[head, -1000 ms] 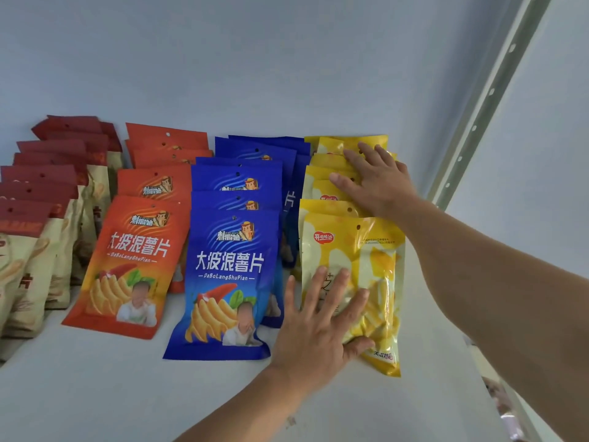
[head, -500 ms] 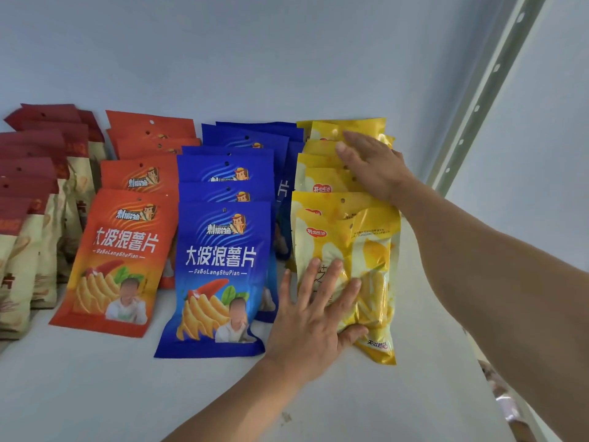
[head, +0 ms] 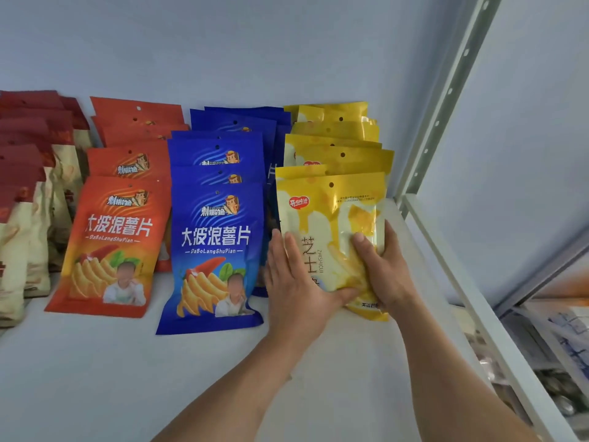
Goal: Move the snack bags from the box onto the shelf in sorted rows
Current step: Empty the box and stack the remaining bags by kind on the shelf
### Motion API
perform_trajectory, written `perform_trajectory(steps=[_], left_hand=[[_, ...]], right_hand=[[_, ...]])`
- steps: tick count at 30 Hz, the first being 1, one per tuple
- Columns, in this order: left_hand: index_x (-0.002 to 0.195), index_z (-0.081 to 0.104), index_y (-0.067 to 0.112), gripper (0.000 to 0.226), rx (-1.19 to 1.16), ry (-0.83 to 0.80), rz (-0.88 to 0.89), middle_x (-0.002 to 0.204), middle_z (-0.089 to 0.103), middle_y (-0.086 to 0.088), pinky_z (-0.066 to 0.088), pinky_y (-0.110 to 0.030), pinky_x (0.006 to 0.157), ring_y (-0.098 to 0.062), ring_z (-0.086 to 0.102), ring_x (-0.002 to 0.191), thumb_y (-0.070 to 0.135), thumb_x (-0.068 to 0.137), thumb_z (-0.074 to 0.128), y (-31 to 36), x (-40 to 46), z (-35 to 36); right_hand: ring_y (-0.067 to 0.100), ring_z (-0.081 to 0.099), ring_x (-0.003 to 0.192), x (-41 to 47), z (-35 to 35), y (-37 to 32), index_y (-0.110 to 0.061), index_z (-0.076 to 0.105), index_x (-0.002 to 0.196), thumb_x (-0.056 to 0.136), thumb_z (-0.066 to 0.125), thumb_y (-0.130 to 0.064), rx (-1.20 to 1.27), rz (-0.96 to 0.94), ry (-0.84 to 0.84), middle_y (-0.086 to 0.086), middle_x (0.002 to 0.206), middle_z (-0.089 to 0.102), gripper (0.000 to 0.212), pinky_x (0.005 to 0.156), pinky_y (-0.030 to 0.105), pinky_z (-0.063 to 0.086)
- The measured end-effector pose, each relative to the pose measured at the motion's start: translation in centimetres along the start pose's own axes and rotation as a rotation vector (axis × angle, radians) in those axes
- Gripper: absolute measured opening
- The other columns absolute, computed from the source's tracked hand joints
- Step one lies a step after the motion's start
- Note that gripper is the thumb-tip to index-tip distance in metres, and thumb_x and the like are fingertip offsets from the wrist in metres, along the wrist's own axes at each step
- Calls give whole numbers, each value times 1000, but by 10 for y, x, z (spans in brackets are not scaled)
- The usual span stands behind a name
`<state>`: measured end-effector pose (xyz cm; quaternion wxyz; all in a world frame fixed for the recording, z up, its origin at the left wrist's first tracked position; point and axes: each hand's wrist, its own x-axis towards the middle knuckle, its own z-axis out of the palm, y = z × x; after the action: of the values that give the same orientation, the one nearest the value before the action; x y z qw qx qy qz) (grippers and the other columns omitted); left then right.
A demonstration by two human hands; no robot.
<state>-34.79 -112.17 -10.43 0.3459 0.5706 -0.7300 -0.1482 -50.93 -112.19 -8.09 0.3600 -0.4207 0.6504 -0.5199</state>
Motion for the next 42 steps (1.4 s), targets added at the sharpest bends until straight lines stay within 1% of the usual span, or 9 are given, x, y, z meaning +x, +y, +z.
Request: perform_trajectory(steps=[5, 9, 17, 21, 28, 33, 36, 39, 42], left_hand=[[154, -23, 32, 142, -289, -220, -95, 164, 3, 9, 36, -42, 117, -18, 18, 150, 65, 63, 82, 0, 8, -5], [156, -19, 30, 139, -242, -241, -35, 165, 10, 5, 41, -41, 110, -20, 27, 147, 60, 66, 83, -3, 15, -1], [155, -14, 30, 135, -168, -204, 28, 164, 15, 0, 43, -47, 111, -23, 31, 145, 73, 64, 76, -8, 14, -2], [155, -12, 25, 136, -84, -182, 51, 164, 14, -4, 38, -47, 113, -26, 29, 146, 81, 62, 69, -8, 14, -10], [155, -15, 28, 129, 31, -220, 39, 166, -1, -8, 26, -57, 119, -31, 13, 151, 84, 67, 61, -5, 8, -24], [160, 7, 29, 97, 146, -154, 65, 167, -3, -9, 24, -48, 121, -31, 6, 153, 77, 85, 47, 6, -12, -44], [153, 36, 23, 70, 299, -4, 143, 164, 16, -18, 29, -49, 116, -35, 20, 150, 62, 96, 47, 6, -34, -55], [123, 66, 13, 40, 456, 131, 368, 141, 52, -18, 38, -54, 103, -38, 53, 124, 42, 95, 61, 1, -61, -63], [97, 75, 10, 22, 603, 79, 565, 107, 70, -9, 45, -46, 88, -32, 64, 95, 29, 89, 67, -1, -101, -79]], right_hand=[[12, 68, 106, -2, 4, 5, -33, 50, 137, 68, 67, -77, 23, 28, 7, -8, 122, 69, 83, 95, 41, 55], [11, 69, 102, -1, 10, 8, -31, 58, 124, 70, 66, -78, -12, 23, 62, -11, 111, 73, 71, 95, 42, 55], [16, 70, 101, -1, 10, 8, -31, 59, 117, 63, 67, -84, -75, 53, 124, -9, 109, 73, 76, 94, 47, 56], [13, 67, 101, -10, 8, 1, -30, 56, 123, 76, 65, -74, -125, 28, 148, -13, 108, 69, 65, 89, 38, 55], [24, 59, 120, -34, -3, -7, -27, 33, 152, 84, 53, -75, -232, 66, 170, 0, 137, 57, 85, 88, 35, 52], [27, 46, 137, -71, -13, -2, -22, 28, 155, 92, 39, -73, -456, 71, 197, 3, 154, 43, 82, 109, 47, 41], [28, 43, 138, -103, -23, 1, -17, 34, 152, 99, 37, -60, -709, -15, 184, 5, 154, 42, 69, 110, 45, 38], [28, 49, 130, -140, -34, 2, -18, 46, 144, 104, 35, -48, -1000, -177, 110, 5, 145, 51, 52, 104, 42, 38], [27, 55, 119, -178, -42, 1, -18, 59, 128, 105, 33, -40, -1289, -359, -51, 3, 129, 61, 41, 98, 39, 40]])
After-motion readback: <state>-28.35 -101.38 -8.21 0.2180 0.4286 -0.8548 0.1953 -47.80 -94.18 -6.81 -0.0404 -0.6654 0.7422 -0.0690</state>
